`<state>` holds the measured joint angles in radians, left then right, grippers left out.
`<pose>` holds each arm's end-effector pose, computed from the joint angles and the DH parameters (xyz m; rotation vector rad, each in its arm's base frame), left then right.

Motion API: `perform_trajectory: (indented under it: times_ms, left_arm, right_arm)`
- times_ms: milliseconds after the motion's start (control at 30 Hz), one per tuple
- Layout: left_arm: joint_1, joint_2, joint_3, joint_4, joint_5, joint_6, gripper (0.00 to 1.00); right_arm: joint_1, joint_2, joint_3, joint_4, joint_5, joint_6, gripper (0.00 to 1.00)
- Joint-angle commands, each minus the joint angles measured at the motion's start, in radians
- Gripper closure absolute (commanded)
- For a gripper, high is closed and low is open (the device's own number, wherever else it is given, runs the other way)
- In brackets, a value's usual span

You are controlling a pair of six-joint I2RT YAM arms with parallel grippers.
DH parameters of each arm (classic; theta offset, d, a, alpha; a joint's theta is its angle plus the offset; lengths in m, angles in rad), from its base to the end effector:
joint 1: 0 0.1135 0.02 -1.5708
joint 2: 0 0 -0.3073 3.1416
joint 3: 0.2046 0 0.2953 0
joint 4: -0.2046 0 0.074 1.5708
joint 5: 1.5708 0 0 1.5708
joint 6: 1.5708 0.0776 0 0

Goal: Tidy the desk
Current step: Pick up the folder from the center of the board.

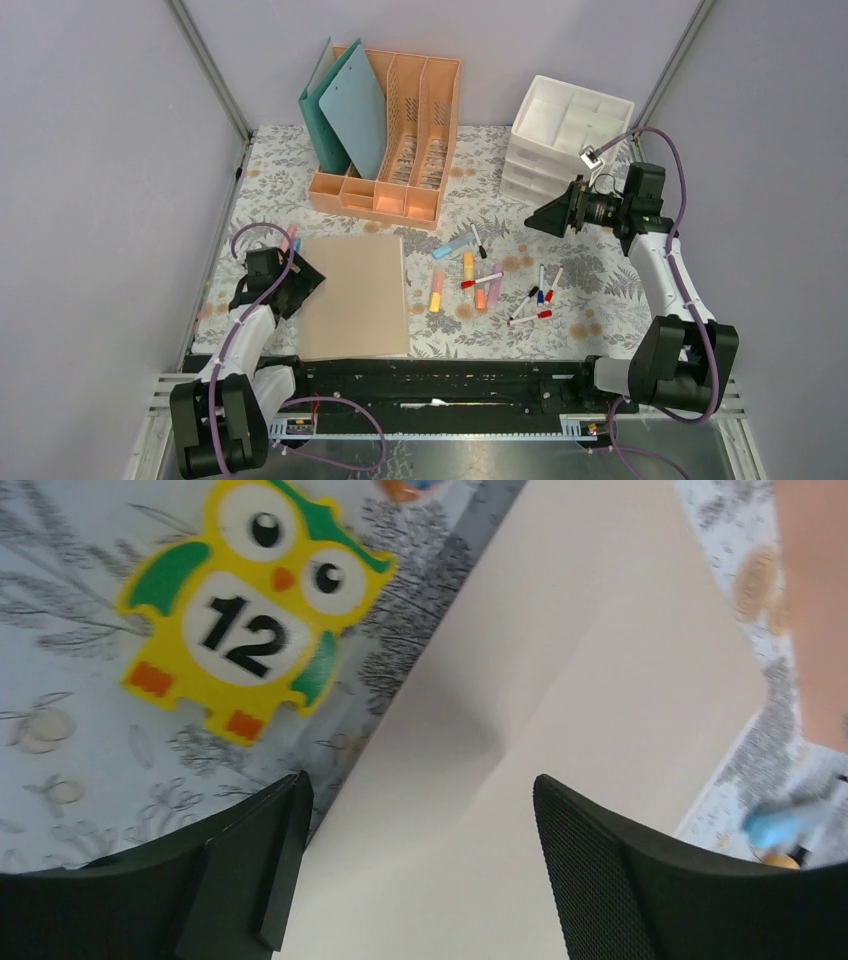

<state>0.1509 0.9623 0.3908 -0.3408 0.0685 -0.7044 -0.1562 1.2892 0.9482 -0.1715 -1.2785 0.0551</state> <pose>0.2110 0.0267 0.1400 -1.0134 2.2943 -0.3168 0.3189 0.0250 0.3213 -0.5648 1.7976 1.2319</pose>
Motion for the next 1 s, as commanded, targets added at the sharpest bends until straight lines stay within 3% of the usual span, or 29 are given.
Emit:
perform_trajectory:
  times_ms: [0, 167, 333, 367, 400, 467, 567, 833, 967]
  left_arm:
    - [0.003, -0.010, -0.021, 0.083, 0.156, -0.041, 0.15]
    - [0.002, -0.026, -0.016, 0.082, 0.253, -0.050, 0.15]
    - [-0.004, -0.028, -0.023, 0.083, 0.306, -0.084, 0.12]
    - [-0.005, -0.029, -0.024, 0.082, 0.312, -0.089, 0.11]
    - [-0.006, -0.030, -0.026, 0.083, 0.317, -0.093, 0.03]
    - [-0.009, -0.031, -0.024, 0.080, 0.318, -0.096, 0.01]
    - [-0.010, -0.033, -0.023, 0.073, 0.309, -0.099, 0.01]
    - [-0.018, -0.003, -0.017, 0.027, 0.233, -0.119, 0.01]
    - [-0.019, -0.004, -0.022, 0.037, 0.245, -0.121, 0.01]
  right_arm:
    - [-0.003, -0.019, -0.018, 0.081, -0.045, 0.052, 0.00]
    - [0.035, -0.010, -0.042, 0.135, -0.061, 0.097, 0.00]
    - [0.198, 0.004, -0.033, 0.068, -0.043, 0.026, 0.00]
    - [0.244, 0.010, -0.018, 0.011, -0.021, -0.030, 0.00]
    - [0.294, 0.016, 0.002, -0.058, 0.019, -0.107, 0.00]
    - [0.403, 0.035, 0.031, -0.174, 0.133, -0.231, 0.00]
    - [0.537, 0.072, 0.032, -0.186, 0.305, -0.263, 0.01]
    - [0.792, 0.305, 0.145, -0.159, 0.560, -0.176, 0.31]
    - [0.829, 0.420, 0.207, -0.155, 0.564, -0.168, 0.32]
